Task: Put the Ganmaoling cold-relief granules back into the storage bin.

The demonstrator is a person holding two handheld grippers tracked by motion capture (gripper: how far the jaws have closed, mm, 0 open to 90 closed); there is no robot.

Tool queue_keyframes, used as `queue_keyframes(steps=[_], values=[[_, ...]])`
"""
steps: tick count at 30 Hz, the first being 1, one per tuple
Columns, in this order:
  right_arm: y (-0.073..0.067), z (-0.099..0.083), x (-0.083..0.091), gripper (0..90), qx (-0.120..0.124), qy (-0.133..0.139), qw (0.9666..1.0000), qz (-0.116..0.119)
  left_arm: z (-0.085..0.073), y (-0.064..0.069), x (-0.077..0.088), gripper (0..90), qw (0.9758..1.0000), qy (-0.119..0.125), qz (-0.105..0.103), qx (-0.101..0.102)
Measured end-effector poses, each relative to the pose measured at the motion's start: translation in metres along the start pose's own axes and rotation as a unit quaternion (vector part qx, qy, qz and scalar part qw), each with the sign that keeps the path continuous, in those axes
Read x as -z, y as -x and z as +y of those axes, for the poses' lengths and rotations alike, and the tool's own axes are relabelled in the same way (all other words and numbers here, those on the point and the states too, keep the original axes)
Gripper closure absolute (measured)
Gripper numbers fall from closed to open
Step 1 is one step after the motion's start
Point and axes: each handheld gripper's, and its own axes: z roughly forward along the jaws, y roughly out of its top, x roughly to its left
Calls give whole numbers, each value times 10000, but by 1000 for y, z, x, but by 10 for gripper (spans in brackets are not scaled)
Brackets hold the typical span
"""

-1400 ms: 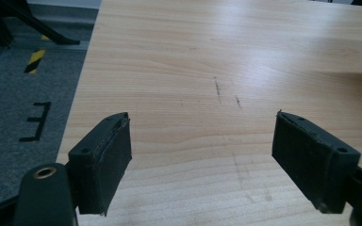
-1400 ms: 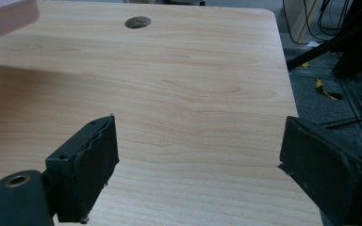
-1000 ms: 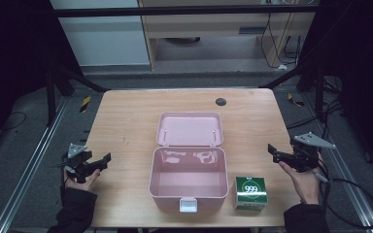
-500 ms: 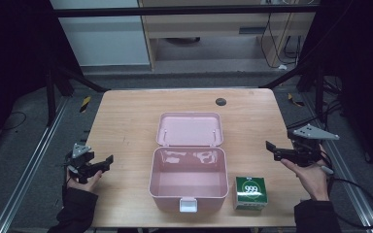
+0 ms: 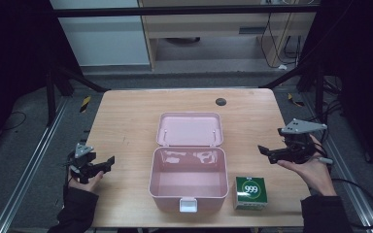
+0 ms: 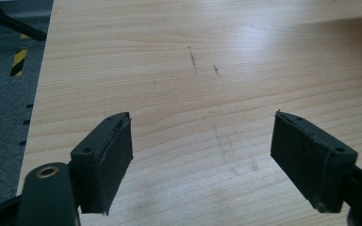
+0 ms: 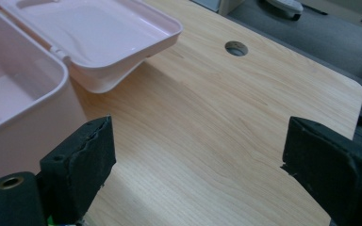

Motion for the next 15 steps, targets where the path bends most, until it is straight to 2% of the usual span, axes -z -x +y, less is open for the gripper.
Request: queue_keyframes(steps=[3, 5, 8, 10, 15], values=[[-3, 4, -1, 94, 96, -88, 9999, 93, 0, 1, 0, 208, 10000, -12, -7, -36], [-6, 8, -3, 88, 316, -204, 9991, 205, 0, 1, -1, 208, 10000, -29, -18, -62], [-9, 11, -4, 81, 424, -277, 9983, 302, 0, 2, -1, 208, 10000, -50, -24, -76], [-13, 14, -5, 76, 623, -393, 9964, 412, 0, 2, -1, 208, 9999, -45, -36, -87], [-17, 17, -5, 76, 838, -532, 9935, 561, 0, 3, -2, 209, 9999, -74, -48, -122]])
